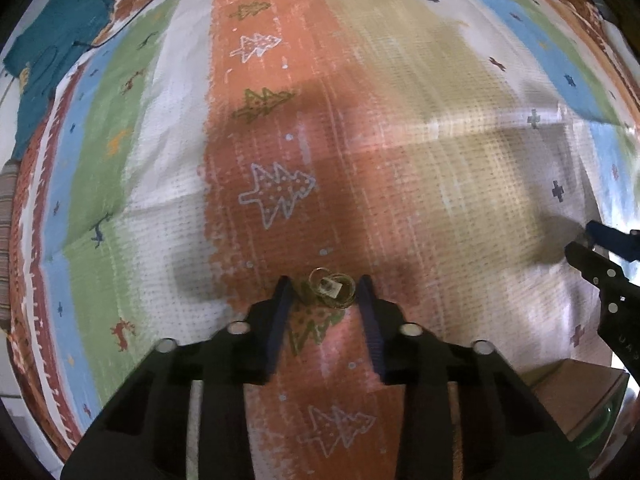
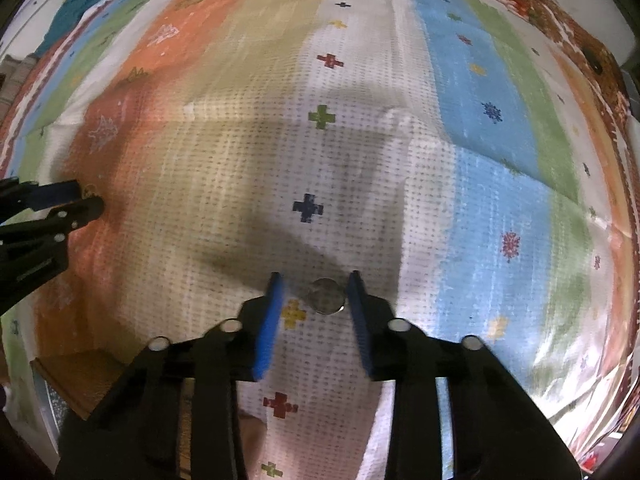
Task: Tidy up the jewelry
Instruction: 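Close the left tool on the gold charm while the right tool grips the silver ring, then carry the charm and the ring over the silver tin with both tools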
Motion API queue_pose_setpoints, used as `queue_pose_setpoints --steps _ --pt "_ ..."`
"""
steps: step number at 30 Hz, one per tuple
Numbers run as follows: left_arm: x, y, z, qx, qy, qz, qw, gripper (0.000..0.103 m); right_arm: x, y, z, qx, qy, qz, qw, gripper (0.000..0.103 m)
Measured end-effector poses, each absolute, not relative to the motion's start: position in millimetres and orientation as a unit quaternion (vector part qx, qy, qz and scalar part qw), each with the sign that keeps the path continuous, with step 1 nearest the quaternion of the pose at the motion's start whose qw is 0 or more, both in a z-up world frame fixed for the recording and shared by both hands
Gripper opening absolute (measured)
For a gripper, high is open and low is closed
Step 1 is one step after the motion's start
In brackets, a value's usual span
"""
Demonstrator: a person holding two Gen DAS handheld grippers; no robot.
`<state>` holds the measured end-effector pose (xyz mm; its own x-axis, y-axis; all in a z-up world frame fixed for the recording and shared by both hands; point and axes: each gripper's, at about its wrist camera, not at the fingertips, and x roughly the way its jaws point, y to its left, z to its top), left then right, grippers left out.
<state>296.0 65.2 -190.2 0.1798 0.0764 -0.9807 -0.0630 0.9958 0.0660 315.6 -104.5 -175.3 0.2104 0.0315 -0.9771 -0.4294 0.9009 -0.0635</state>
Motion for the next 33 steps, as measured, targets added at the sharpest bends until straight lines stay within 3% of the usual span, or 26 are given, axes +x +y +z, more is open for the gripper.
queue_pose_setpoints --steps 3,16,33 --pt "297.4 63.5 -191.3 0.011 0.641 0.046 0.766 0.020 315.5 -103.9 -175.2 -0.162 0.611 0.153 0.760 0.019" --pt "290.4 61.8 -178.3 0.003 0.629 0.055 0.775 0.017 305.1 -119.2 -151.5 -0.149 0.589 0.158 0.778 0.019" --pt "251.0 37.0 -112.7 -0.010 0.577 0.024 0.816 0.017 278.6 -123.1 -108.3 -0.127 0.542 0.171 0.813 0.019"
